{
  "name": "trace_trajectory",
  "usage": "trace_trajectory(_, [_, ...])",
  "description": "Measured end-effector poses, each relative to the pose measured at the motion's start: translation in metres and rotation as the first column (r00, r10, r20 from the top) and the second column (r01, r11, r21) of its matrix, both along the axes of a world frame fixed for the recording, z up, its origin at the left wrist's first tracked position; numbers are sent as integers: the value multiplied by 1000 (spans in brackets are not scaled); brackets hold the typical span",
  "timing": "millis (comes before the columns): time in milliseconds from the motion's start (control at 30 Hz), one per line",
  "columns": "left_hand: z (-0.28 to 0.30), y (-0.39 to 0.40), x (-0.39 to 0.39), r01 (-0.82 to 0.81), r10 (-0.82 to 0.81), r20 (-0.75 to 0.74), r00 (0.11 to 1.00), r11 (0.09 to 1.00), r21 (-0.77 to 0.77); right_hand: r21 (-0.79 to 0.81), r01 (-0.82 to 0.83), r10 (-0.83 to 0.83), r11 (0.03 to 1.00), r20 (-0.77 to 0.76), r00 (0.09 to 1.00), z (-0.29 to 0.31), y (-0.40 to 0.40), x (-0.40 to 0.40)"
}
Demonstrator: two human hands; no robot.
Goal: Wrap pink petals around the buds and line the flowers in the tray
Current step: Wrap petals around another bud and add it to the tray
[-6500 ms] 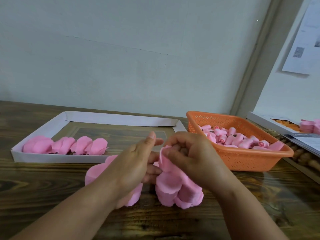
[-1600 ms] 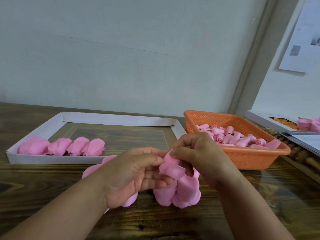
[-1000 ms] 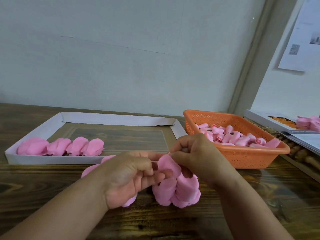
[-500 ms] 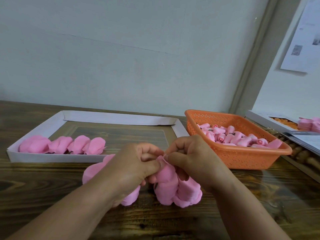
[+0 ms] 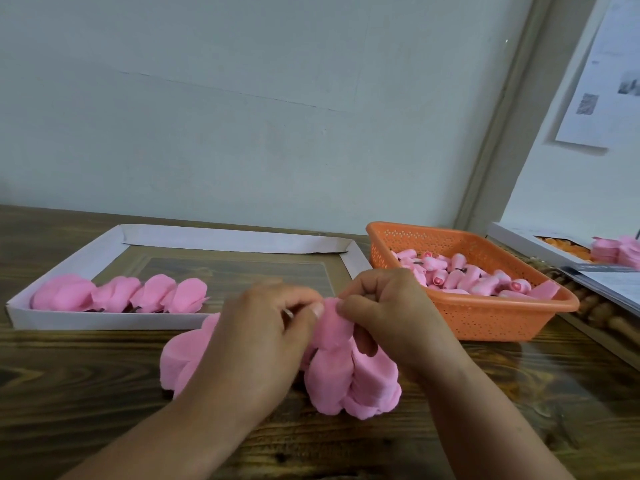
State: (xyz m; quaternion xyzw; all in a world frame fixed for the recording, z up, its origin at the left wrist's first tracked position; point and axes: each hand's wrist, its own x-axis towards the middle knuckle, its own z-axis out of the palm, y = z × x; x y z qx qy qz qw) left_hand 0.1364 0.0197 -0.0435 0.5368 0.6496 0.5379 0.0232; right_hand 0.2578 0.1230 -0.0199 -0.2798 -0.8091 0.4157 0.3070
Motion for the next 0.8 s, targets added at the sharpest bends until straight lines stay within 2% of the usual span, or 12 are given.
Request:
trace_trajectory(100, [-9, 4, 6, -13, 2, -112, 994, 994, -105, -13, 29, -30, 999, -43, 999, -1, 2, -1])
trace_trajectory(233, [-12, 5, 8, 23, -31, -90, 995, 995, -93, -17, 36, -37, 999, -80, 996, -2, 3, -2])
trace_trajectory(367, [-12, 5, 11, 115, -111, 41, 993, 988, -100, -12, 21, -22, 1000, -104, 994, -3, 3, -2])
trace_trajectory(500, [-13, 6, 12, 162, -153, 109, 982, 984, -79, -57, 16, -24, 998, -146, 989, -3, 5, -2])
trace_trajectory(567, [-16, 8, 11, 200, -179, 192, 965, 975, -97, -85, 0, -13, 996, -151, 989, -4, 5, -2])
trace_trajectory(667, [-19, 10, 8, 249, -198, 368, 909, 963, -99, -134, -35, 11, 990, -174, 985, -3, 5, -2])
trace_trajectory(800, [-17, 11, 8, 360, -259, 594, 761, 931, -56, -203, -111, 60, 973, -241, 969, 0, 4, 0])
